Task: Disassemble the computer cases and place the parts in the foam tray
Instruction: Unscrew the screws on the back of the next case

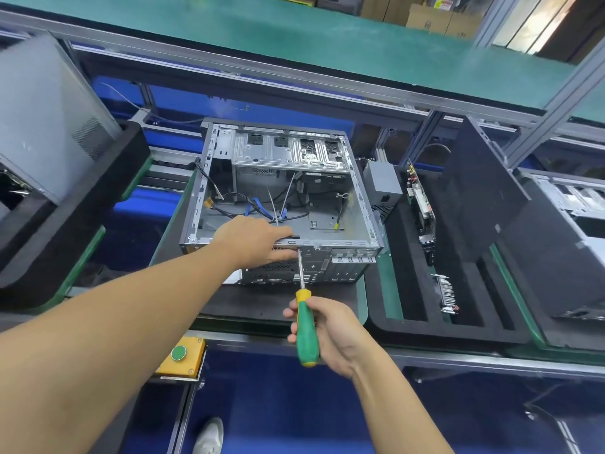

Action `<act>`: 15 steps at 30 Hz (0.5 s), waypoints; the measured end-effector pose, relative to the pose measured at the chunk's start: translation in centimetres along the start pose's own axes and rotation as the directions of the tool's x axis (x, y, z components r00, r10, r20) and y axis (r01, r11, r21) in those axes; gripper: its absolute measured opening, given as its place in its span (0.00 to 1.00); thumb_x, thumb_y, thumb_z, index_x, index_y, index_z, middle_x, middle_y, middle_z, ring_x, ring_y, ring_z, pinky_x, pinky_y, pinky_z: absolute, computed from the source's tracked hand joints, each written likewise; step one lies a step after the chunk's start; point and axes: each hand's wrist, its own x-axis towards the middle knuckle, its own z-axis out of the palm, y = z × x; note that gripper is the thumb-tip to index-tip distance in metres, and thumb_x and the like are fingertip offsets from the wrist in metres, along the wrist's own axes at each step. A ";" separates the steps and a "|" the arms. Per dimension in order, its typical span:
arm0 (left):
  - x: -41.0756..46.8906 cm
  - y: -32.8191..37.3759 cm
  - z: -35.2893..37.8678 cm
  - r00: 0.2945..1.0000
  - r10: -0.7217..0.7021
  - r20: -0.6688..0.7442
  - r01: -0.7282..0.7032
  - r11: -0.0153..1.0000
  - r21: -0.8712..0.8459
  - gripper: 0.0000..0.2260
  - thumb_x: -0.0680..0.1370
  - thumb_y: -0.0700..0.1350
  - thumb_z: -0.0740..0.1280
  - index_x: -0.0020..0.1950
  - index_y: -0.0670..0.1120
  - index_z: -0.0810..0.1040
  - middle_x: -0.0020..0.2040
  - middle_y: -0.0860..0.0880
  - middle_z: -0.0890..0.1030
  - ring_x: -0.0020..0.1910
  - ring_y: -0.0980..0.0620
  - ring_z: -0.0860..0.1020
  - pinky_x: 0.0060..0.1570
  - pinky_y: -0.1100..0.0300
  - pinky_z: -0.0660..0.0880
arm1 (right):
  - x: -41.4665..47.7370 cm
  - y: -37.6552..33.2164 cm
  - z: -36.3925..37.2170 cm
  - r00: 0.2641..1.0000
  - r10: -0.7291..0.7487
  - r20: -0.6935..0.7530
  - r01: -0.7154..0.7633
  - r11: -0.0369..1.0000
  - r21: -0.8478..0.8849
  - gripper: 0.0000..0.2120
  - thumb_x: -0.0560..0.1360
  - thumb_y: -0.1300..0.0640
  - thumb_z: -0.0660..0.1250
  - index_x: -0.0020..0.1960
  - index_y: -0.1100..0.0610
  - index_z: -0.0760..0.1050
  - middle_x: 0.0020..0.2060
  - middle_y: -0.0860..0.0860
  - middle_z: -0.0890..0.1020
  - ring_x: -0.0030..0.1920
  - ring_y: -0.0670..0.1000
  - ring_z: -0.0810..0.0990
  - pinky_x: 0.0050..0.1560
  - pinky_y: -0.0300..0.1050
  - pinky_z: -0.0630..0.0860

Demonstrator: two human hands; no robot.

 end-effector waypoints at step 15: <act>0.1 0.0 0.1 1.000 0.001 0.006 -0.001 1.000 -0.011 0.37 0.68 0.77 0.35 0.61 0.60 0.69 0.29 0.53 0.64 0.25 0.57 0.61 0.25 0.59 0.54 | -0.3 -0.4 -0.8 0.997 0.072 0.042 -0.070 0.996 -0.058 0.15 0.83 0.57 0.53 0.55 0.65 0.76 0.45 0.60 0.83 0.34 0.53 0.77 0.39 0.49 0.77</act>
